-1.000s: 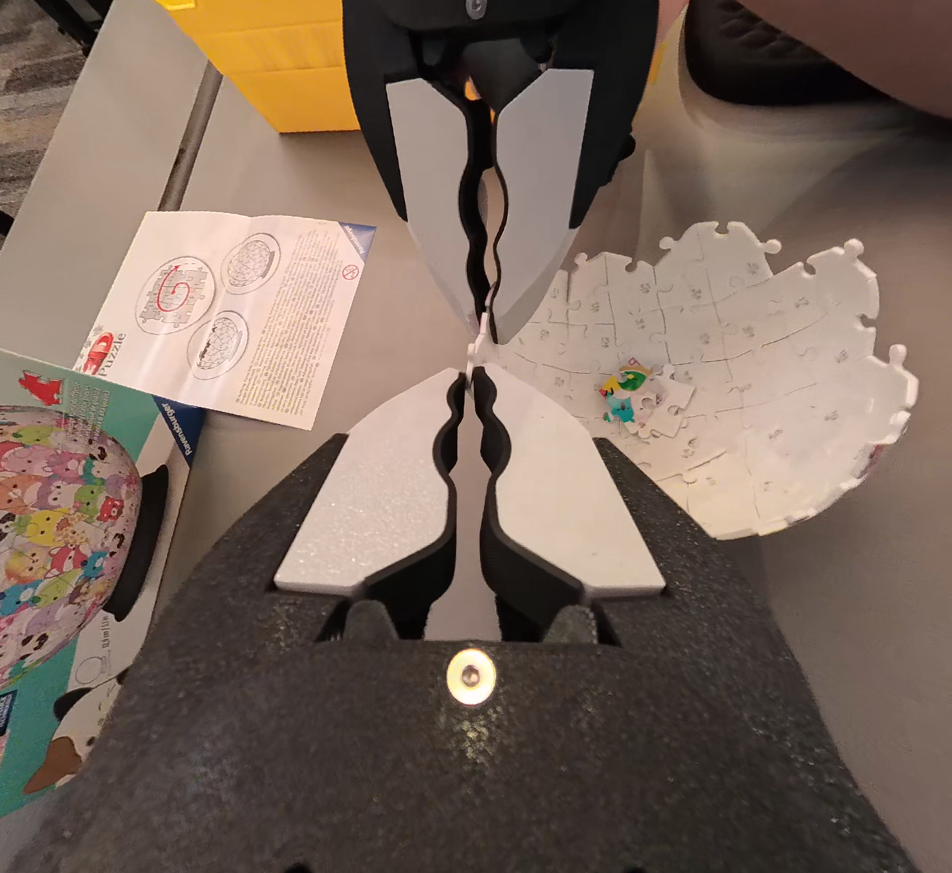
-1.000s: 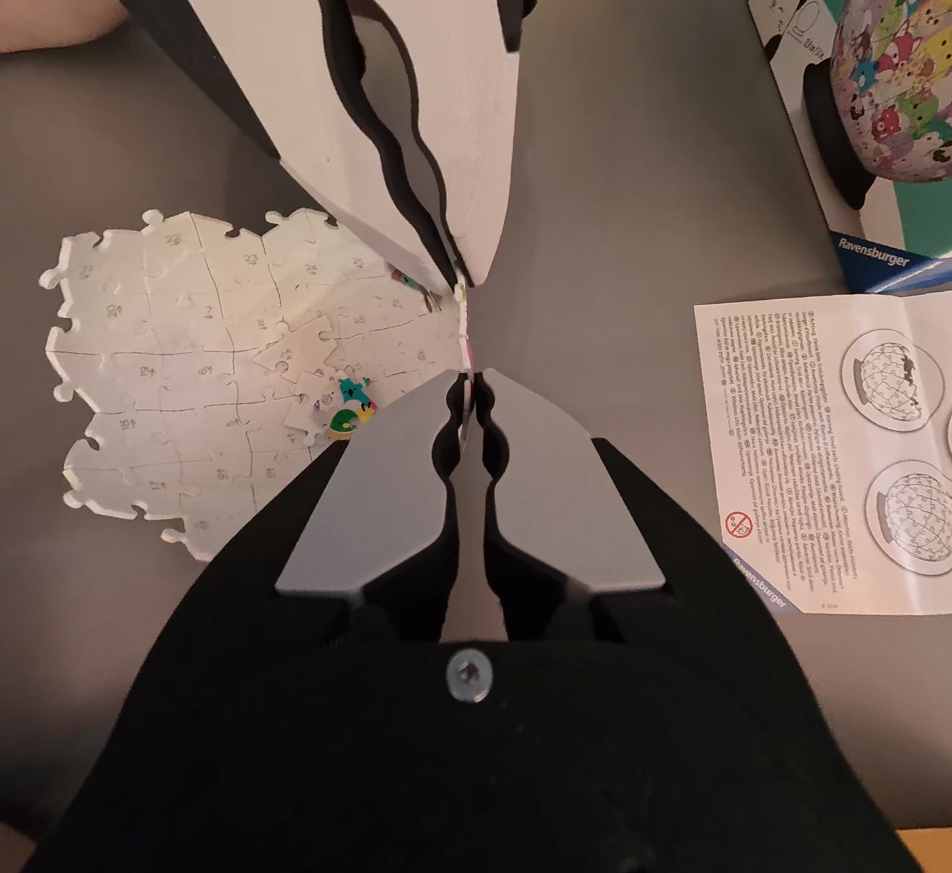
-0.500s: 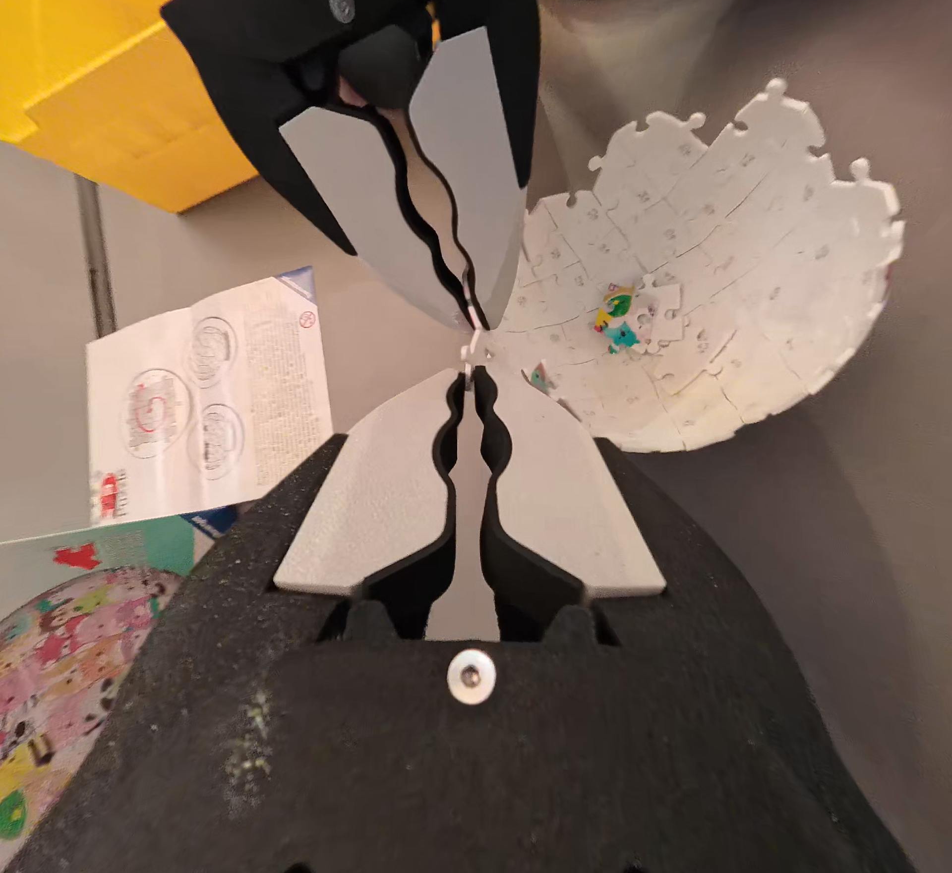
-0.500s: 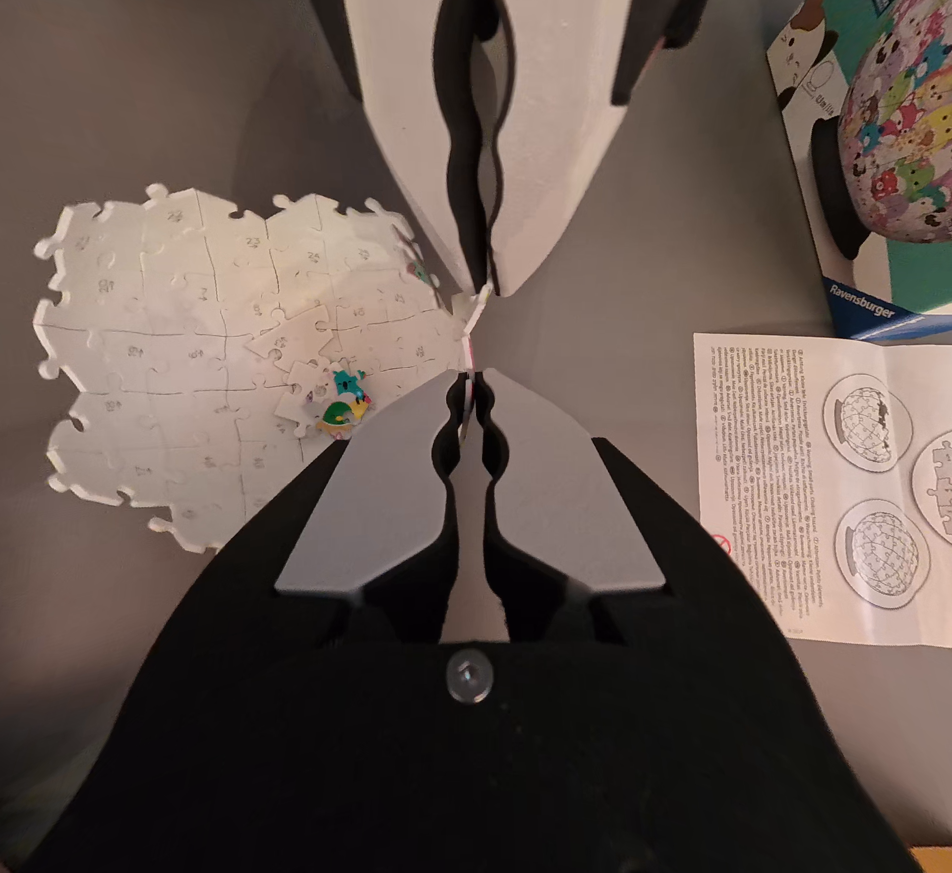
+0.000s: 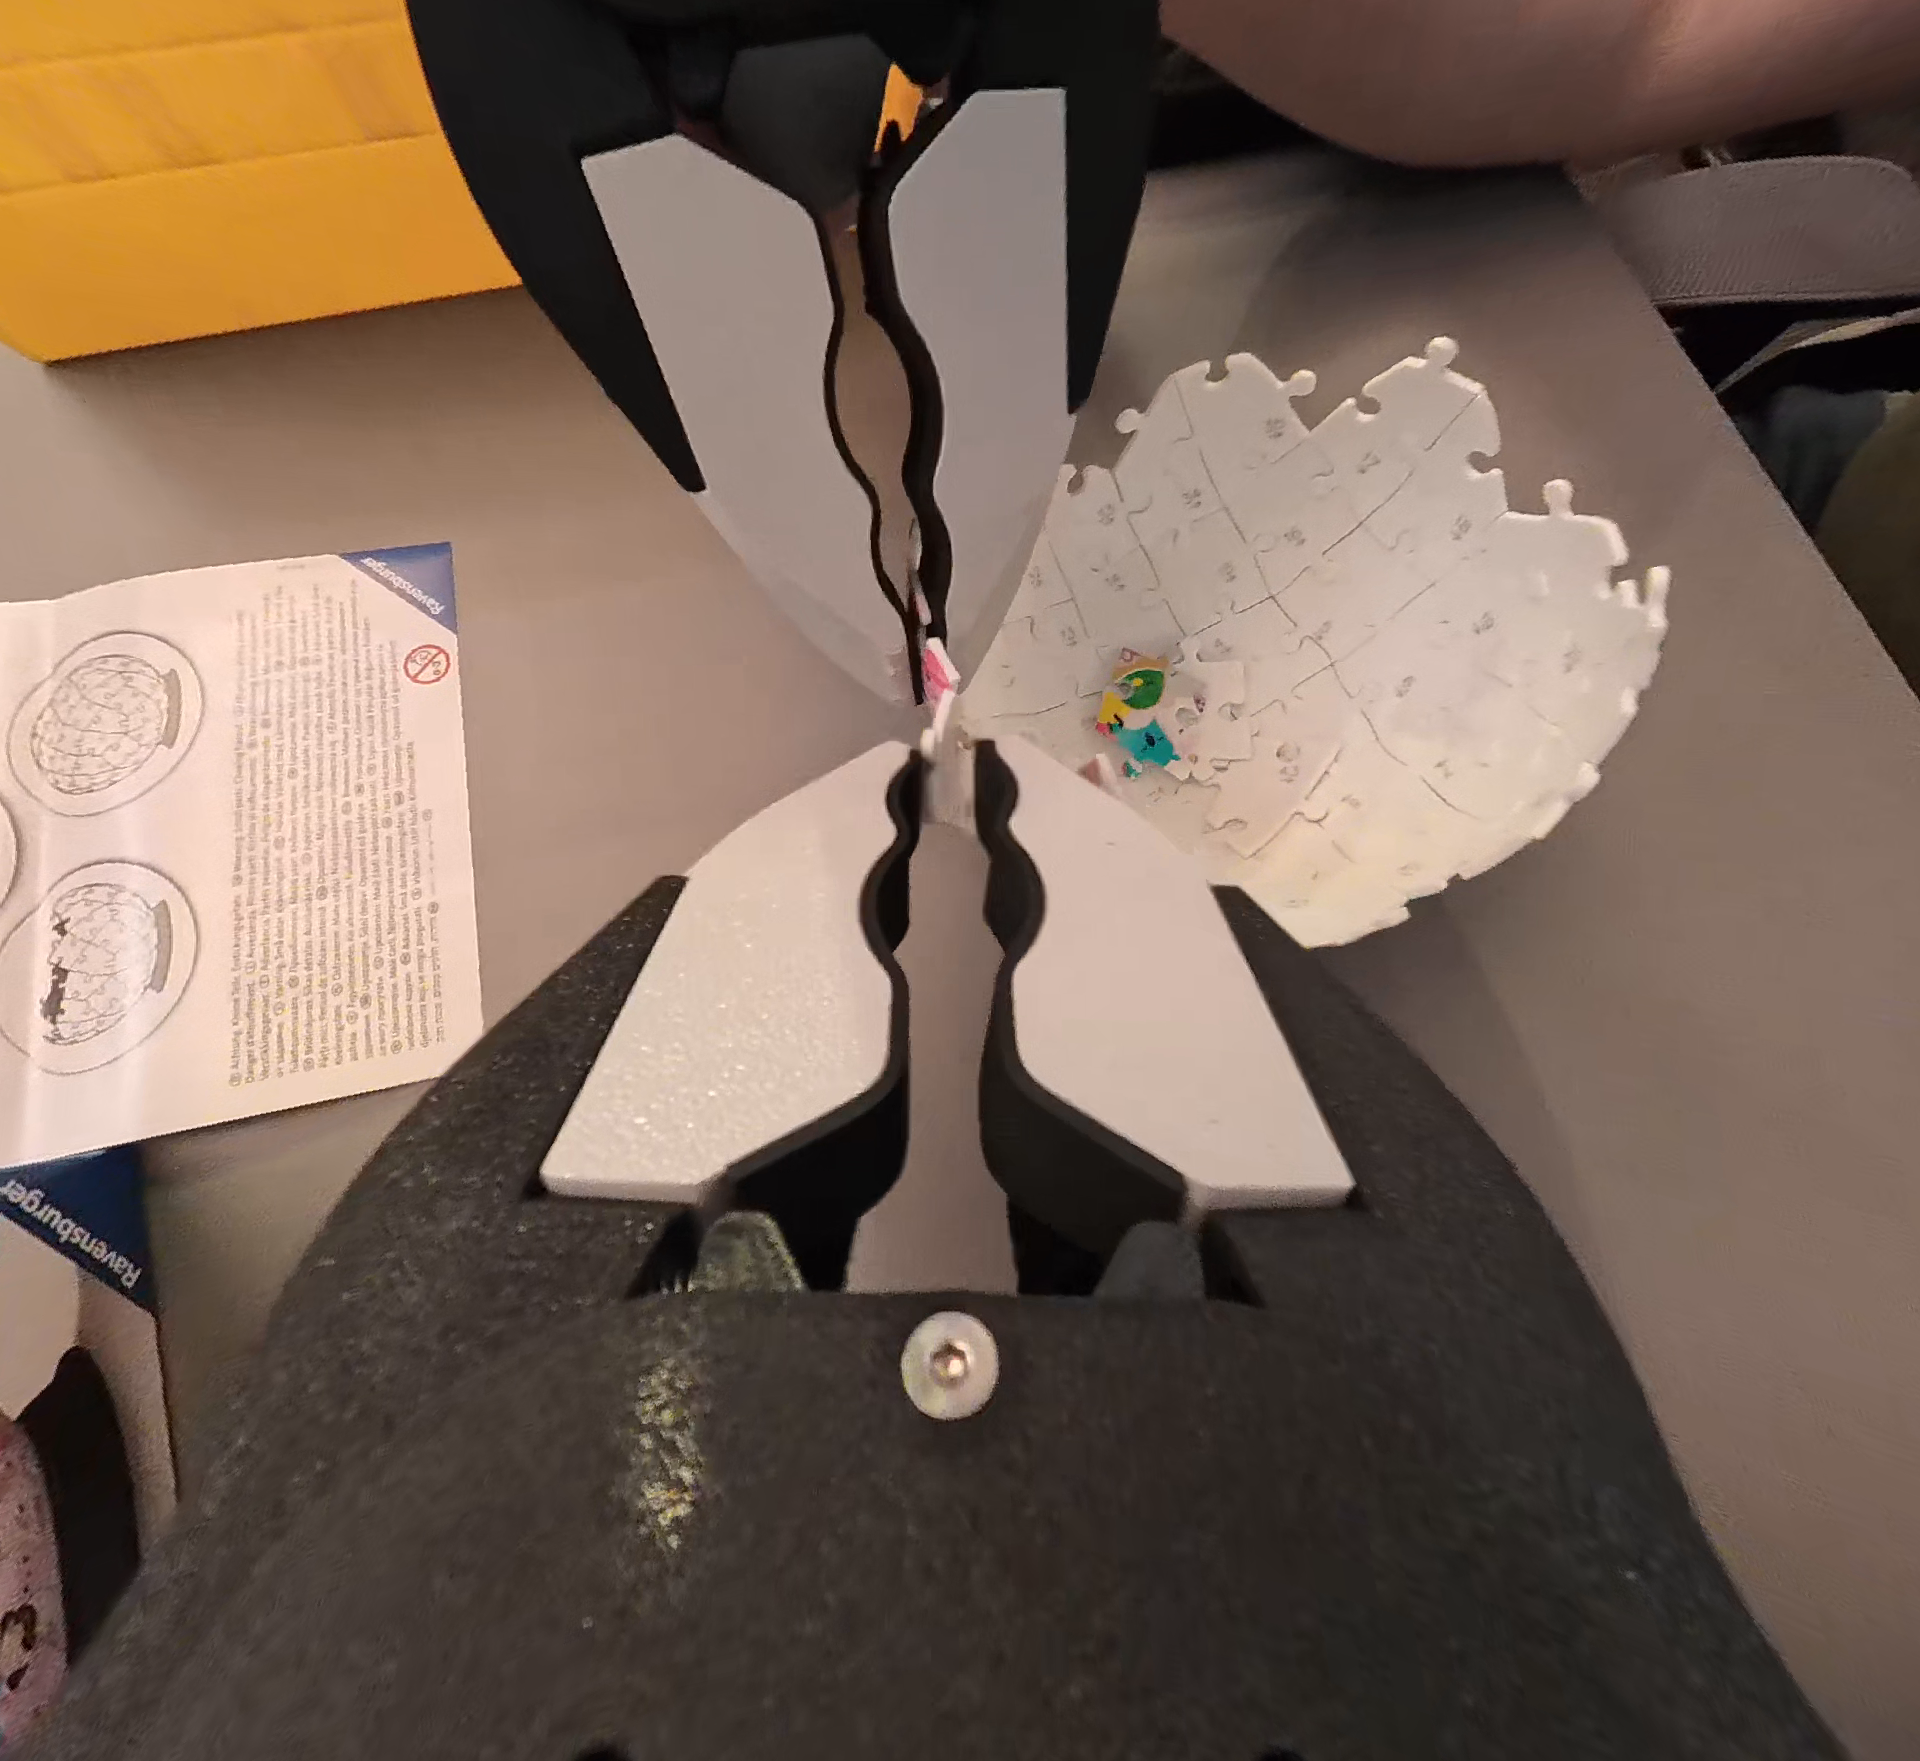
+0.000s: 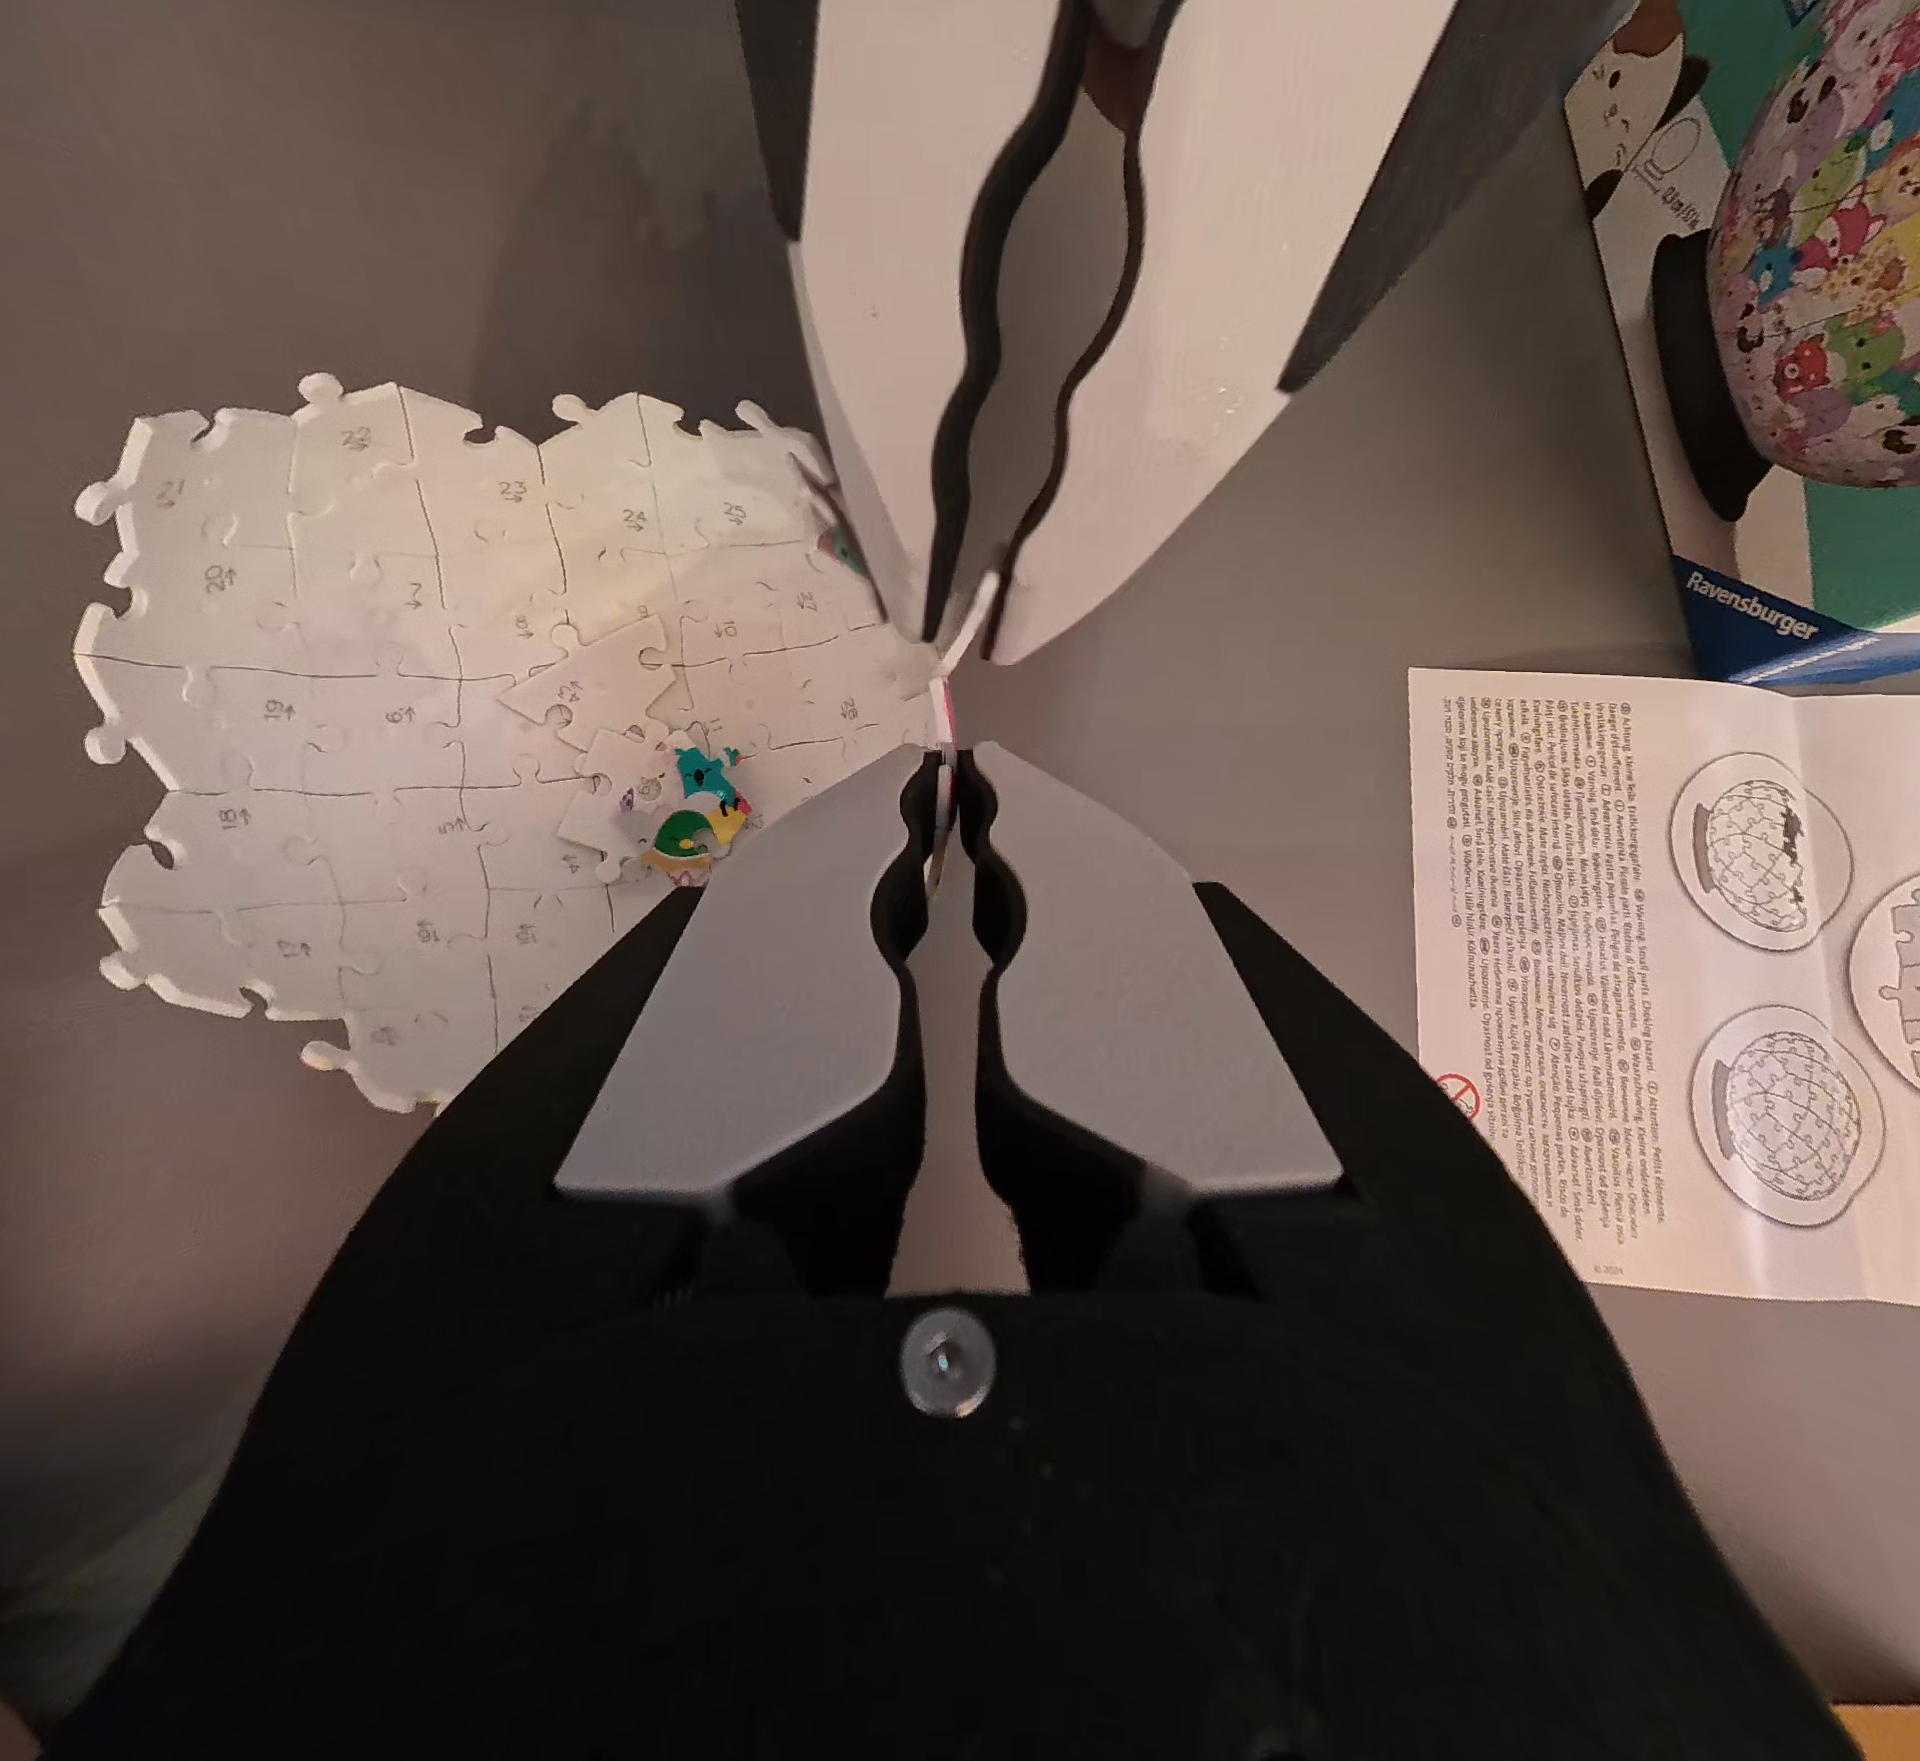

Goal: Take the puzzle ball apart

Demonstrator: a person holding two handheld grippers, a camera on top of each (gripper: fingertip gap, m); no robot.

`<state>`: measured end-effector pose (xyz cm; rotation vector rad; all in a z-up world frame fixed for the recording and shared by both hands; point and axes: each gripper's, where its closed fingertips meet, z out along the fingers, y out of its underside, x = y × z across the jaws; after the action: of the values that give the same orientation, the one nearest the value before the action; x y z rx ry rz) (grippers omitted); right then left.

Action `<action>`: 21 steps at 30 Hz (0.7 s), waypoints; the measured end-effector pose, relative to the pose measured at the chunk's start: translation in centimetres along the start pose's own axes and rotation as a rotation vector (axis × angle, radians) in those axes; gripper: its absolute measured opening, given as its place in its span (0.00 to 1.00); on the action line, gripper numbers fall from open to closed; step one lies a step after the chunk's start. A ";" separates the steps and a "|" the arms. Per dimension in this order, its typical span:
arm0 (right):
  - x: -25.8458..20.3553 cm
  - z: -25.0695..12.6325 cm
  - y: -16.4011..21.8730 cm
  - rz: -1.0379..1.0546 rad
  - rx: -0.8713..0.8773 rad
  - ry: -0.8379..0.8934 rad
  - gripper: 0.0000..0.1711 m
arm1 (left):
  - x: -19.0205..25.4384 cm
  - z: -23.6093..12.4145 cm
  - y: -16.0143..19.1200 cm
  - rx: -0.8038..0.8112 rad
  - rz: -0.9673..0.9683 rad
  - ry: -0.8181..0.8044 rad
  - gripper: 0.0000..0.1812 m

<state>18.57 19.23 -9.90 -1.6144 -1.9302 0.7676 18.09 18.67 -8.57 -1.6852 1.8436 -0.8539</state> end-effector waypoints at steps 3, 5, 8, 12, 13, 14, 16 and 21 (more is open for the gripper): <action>-0.1 0.0 0.0 0.002 0.003 -0.006 0.02 | 0.2 0.0 -0.1 0.011 0.003 0.023 0.02; -0.1 0.0 -0.1 0.013 0.009 -0.012 0.02 | 0.3 -0.1 -0.1 0.010 0.006 0.037 0.02; -0.1 0.0 -0.1 0.042 0.007 -0.021 0.02 | 0.2 -0.1 0.0 0.004 -0.033 0.053 0.02; -0.3 0.0 -0.1 0.013 0.019 -0.030 0.02 | 0.5 -0.1 -0.2 0.077 -0.081 0.087 0.01; -0.5 0.0 -0.2 -0.002 0.022 -0.035 0.02 | 0.7 -0.1 -0.2 0.107 -0.073 0.100 0.01; -0.7 0.0 -0.3 -0.023 0.026 -0.040 0.02 | 0.9 -0.1 -0.2 0.139 -0.065 0.116 0.01; -1.3 0.1 -0.6 -0.083 0.044 -0.059 0.02 | 1.7 -0.2 -0.3 0.193 -0.072 0.181 0.01; -1.9 0.1 -1.4 -0.208 0.078 -0.040 0.02 | 2.6 -0.7 -0.7 0.248 -0.220 0.364 0.01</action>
<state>17.84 17.20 -8.99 -1.3364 -2.0312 0.7845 17.77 16.17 -7.48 -1.6755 1.6998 -1.5009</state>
